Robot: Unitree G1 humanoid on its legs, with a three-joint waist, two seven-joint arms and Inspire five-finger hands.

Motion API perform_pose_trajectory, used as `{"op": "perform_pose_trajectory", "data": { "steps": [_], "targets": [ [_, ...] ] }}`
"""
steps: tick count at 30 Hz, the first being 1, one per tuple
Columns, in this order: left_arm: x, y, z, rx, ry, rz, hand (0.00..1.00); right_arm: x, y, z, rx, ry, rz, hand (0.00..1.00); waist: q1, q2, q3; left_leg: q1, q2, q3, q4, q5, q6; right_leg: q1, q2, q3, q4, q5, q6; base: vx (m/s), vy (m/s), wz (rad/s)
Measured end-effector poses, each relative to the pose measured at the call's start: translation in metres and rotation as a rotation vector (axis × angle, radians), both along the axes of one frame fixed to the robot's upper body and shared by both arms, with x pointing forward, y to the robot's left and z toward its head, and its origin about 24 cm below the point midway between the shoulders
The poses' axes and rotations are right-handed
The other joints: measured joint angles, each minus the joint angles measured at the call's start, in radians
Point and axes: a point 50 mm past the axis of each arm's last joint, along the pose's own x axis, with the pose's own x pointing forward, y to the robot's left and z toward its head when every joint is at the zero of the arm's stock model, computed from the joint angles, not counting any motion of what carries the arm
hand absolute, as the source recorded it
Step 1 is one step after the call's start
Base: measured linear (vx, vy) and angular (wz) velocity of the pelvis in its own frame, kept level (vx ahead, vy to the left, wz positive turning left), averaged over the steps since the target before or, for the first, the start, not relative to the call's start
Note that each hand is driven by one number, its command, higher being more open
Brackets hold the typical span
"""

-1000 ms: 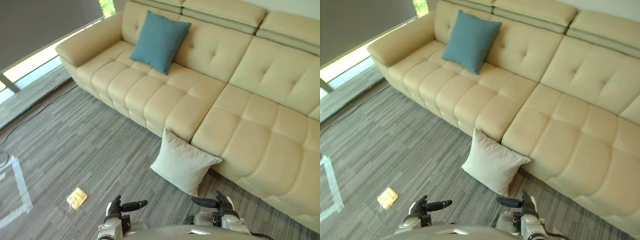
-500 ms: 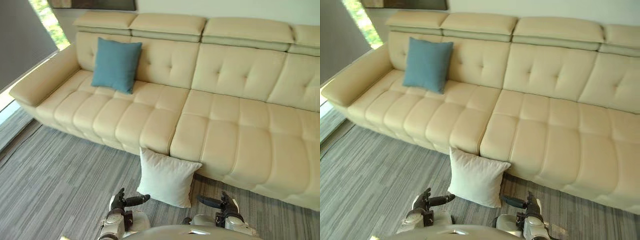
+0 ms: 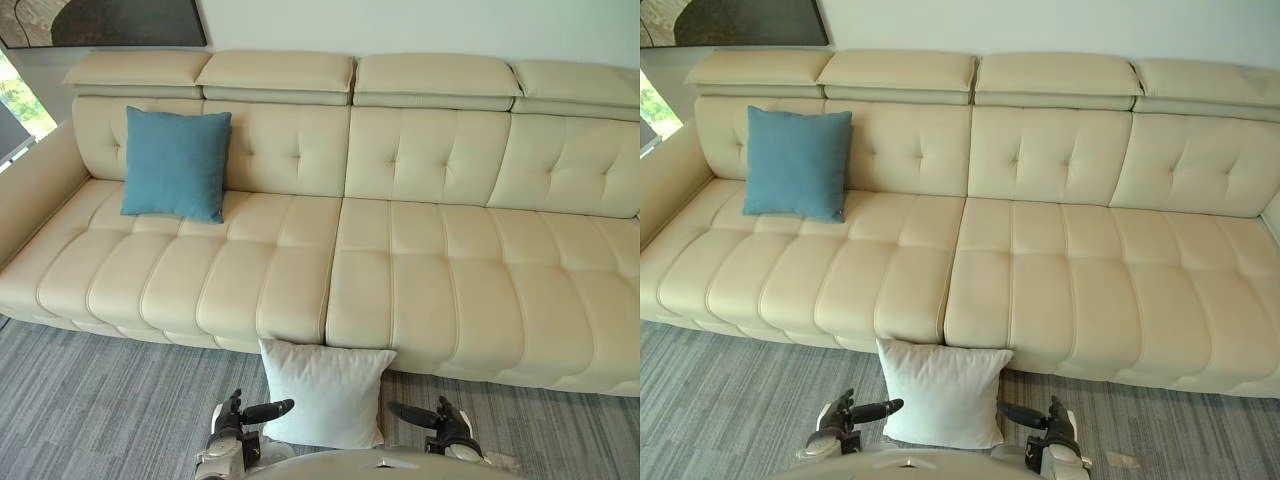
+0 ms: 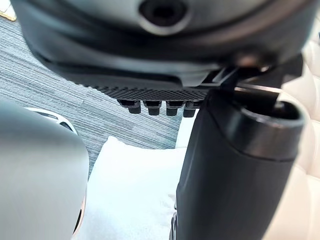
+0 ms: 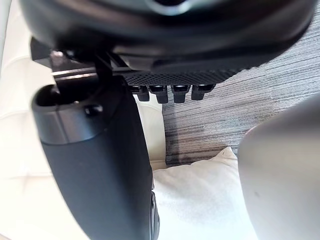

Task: Pick up cushions and gather them together orderly.

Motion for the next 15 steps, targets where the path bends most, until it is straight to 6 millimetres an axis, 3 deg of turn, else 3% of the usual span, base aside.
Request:
{"op": "perform_pose_trajectory", "data": {
  "steps": [3,4,6,8,11,12,15],
  "targets": [
    [0.003,0.003,0.001,0.014,-0.008,0.008,1.0,0.005,-0.003,0.002,-0.015,-0.011,-0.004,1.0,0.004,0.003,0.016,-0.008,0.022,0.026,0.01,-0.004,-0.008,-0.048,0.018,0.008,0.054,0.0,0.0,-0.02,-0.079,-0.33],
    [0.014,0.004,0.005,0.02,-0.039,0.017,1.0,0.012,-0.005,0.004,-0.018,-0.03,-0.021,1.0,0.006,-0.004,0.042,-0.057,0.041,0.026,0.062,-0.019,-0.023,-0.105,0.025,0.003,0.115,0.0,0.0,-0.09,-0.108,-0.15],
    [0.035,0.006,0.013,0.024,-0.105,0.031,1.0,0.024,-0.005,0.007,-0.013,-0.063,-0.037,1.0,0.012,-0.008,0.089,-0.138,0.06,0.008,0.152,-0.029,-0.014,-0.176,0.023,-0.02,0.187,-0.001,0.0,-0.14,-0.112,0.02],
    [0.075,0.005,0.031,0.033,-0.225,0.041,1.0,0.048,-0.005,0.015,-0.013,-0.124,-0.062,1.0,0.019,-0.025,0.177,-0.297,0.085,-0.039,0.306,-0.057,-0.001,-0.301,0.016,-0.068,0.302,-0.021,-0.012,-0.26,-0.123,0.26],
    [0.108,0.004,0.051,0.037,-0.329,0.047,1.0,0.068,-0.007,0.025,-0.014,-0.19,-0.098,1.0,0.022,-0.038,0.223,-0.455,0.095,-0.079,0.435,-0.114,-0.011,-0.425,-0.007,-0.104,0.401,-0.098,-0.037,-0.26,-0.058,0.27],
    [0.124,0.005,0.063,0.042,-0.389,0.059,1.0,0.085,-0.009,0.033,-0.02,-0.236,-0.1,1.0,0.02,-0.033,0.264,-0.521,0.103,-0.102,0.505,-0.132,-0.009,-0.478,-0.009,-0.114,0.458,-0.118,-0.046,-0.23,-0.011,0.19],
    [0.152,0.013,0.089,0.072,-0.511,0.087,1.0,0.112,-0.012,0.05,-0.025,-0.321,-0.116,1.0,0.021,-0.036,0.296,-0.686,0.105,-0.144,0.601,-0.136,0.002,-0.625,-0.023,-0.133,0.558,-0.133,-0.054,-0.28,0.001,0.23]
  ]
}}
